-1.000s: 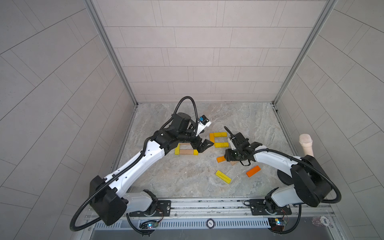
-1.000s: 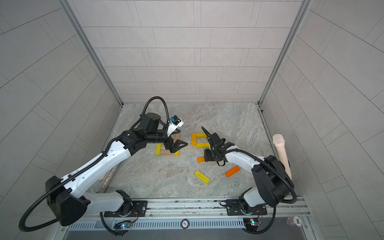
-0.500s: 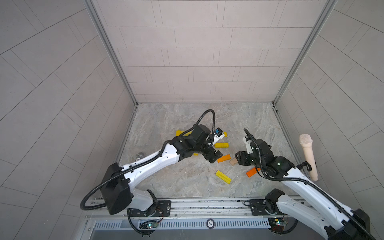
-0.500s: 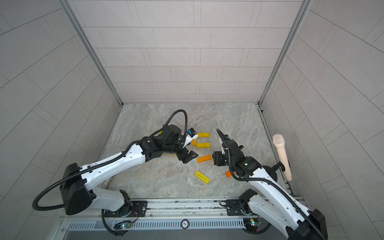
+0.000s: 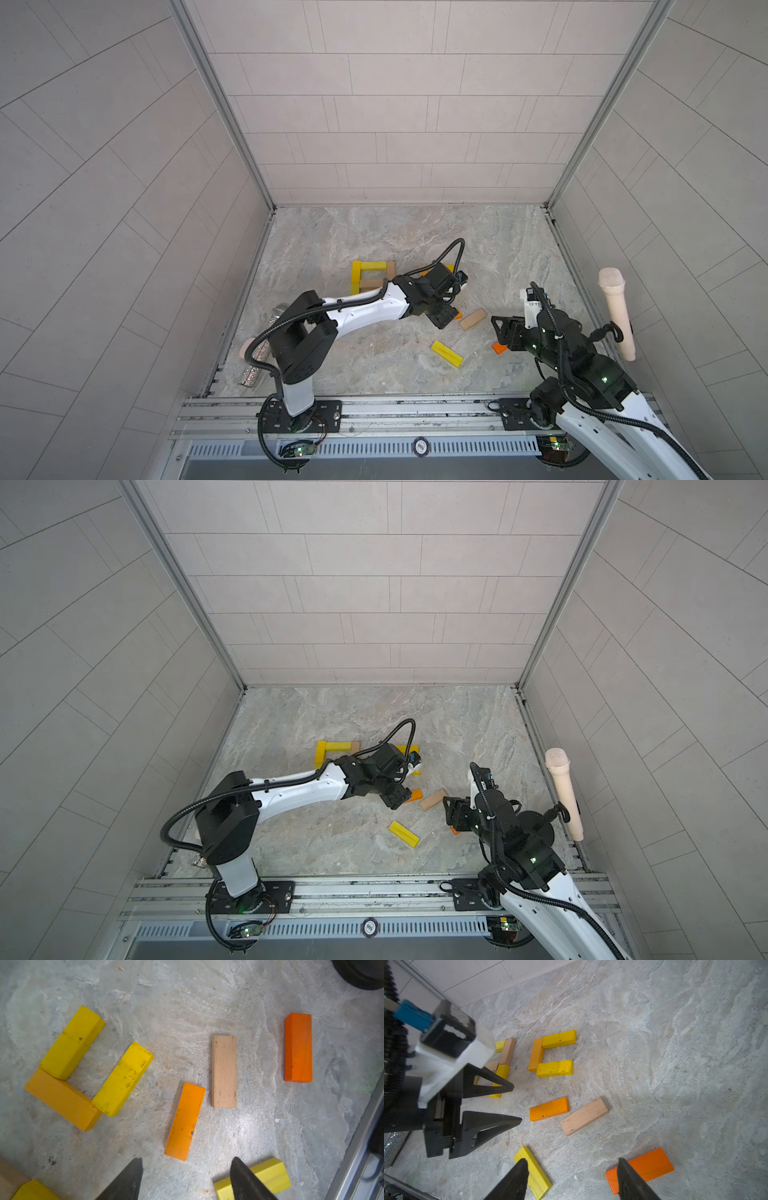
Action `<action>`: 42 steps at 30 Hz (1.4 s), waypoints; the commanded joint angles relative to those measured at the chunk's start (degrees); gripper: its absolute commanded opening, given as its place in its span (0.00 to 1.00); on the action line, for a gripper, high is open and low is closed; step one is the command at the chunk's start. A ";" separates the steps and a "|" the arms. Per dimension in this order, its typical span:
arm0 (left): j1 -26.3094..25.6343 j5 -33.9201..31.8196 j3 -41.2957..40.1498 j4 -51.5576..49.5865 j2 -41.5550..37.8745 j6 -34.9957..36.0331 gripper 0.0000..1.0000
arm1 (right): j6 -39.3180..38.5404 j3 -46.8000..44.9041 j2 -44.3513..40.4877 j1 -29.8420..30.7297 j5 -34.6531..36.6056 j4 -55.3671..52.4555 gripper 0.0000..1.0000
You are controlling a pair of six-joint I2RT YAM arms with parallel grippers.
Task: Assemble the number 8 with building blocks
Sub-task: Pick up the building block from the center of the board.
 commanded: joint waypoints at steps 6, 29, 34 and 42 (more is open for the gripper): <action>-1.13 -4.00 10.34 -7.17 10.23 0.55 0.60 | 1.52 0.42 -0.47 -0.17 2.69 -2.74 0.69; -1.91 -5.72 12.72 -13.00 16.34 1.33 0.51 | 1.52 0.27 -0.47 -0.23 2.60 -2.65 0.69; -1.91 -5.54 12.69 -13.34 16.43 1.16 0.45 | 1.65 0.33 -0.55 -0.23 2.54 -2.77 0.69; -1.91 -7.77 7.72 -12.67 11.67 -5.59 0.29 | 1.35 0.66 -0.82 -0.23 2.44 -2.56 0.69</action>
